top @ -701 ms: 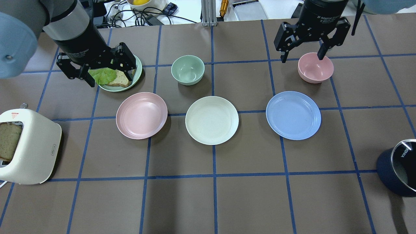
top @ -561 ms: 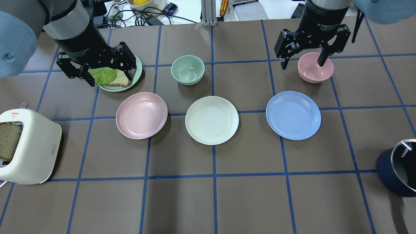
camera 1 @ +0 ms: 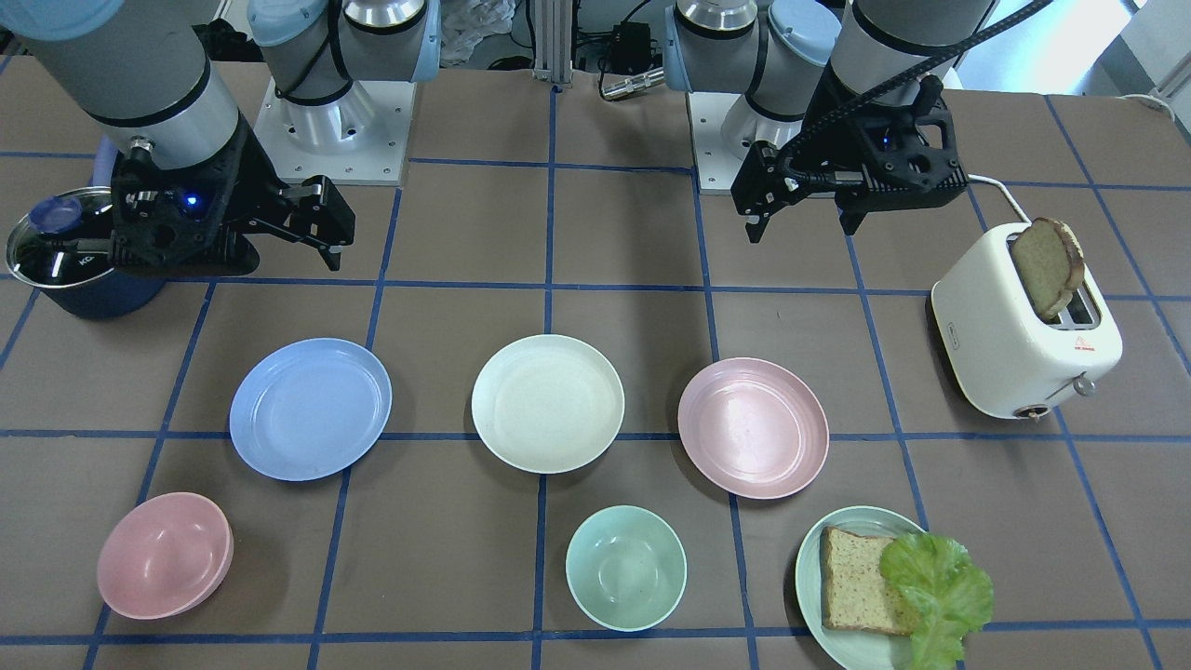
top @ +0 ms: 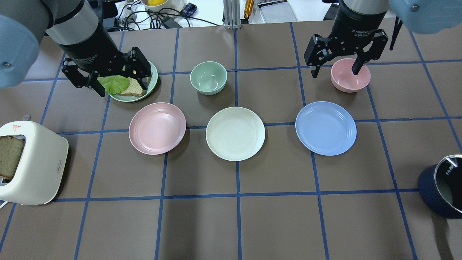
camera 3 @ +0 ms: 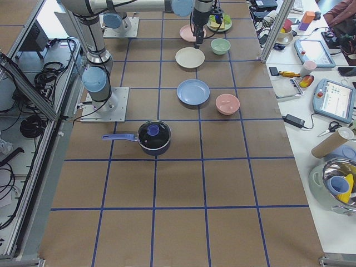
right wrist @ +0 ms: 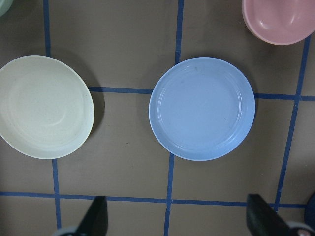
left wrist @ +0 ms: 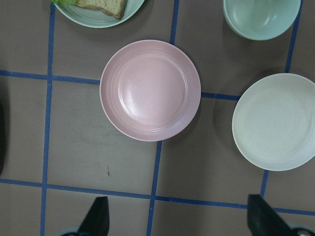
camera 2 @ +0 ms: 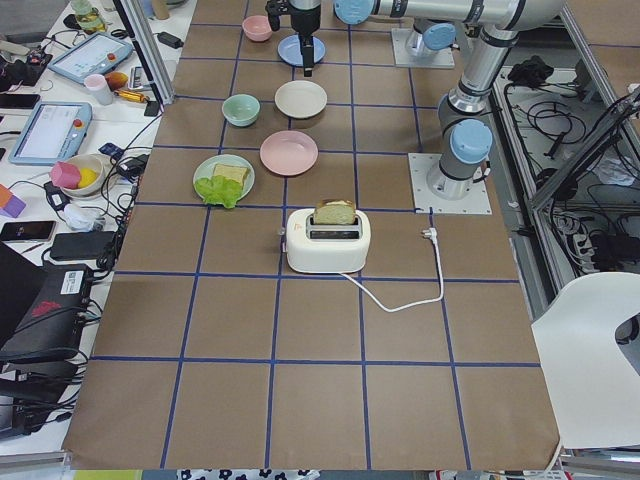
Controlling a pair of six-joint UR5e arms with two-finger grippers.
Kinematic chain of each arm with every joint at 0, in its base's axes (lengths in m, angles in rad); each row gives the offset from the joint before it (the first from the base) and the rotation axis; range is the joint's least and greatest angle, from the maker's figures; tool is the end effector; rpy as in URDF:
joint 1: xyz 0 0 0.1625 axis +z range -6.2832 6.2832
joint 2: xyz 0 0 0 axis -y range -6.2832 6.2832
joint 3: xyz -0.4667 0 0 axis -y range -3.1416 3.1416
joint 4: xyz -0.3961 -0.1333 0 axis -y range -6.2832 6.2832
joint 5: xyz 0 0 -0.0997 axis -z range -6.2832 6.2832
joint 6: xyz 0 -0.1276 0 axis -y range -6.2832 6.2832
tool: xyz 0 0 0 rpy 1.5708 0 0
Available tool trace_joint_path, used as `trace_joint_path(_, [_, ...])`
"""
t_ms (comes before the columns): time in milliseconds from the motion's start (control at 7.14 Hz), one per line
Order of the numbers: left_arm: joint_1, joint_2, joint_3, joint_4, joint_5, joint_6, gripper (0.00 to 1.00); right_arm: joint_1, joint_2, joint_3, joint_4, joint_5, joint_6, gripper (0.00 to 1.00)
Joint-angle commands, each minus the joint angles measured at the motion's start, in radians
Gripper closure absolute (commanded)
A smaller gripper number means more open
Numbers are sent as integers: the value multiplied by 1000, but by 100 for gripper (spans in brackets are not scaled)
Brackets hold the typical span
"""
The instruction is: Stack three plates with pink and blue
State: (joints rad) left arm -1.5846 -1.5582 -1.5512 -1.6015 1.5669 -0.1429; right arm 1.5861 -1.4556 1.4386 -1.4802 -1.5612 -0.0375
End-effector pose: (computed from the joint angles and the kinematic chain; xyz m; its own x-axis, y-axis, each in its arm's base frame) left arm -0.1405 -0.4880 0.5145 -0.9917 -0.1287 0.0041 -0.1287 0.9917 -0.0009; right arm 0.1428 -0.5376 0.4983 -0.9986 -0.0520 -0.0123 -0.0527 0.9959 0.0731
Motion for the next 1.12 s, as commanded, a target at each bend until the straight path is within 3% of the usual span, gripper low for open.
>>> trace_joint_path(0, [0, 0, 0, 0, -1, 0, 0, 0, 0, 0, -17, 1, -1, 0])
trace_joint_path(981, [0, -2, 5, -40, 4, 98, 0, -3, 0, 0, -18, -2, 1, 0])
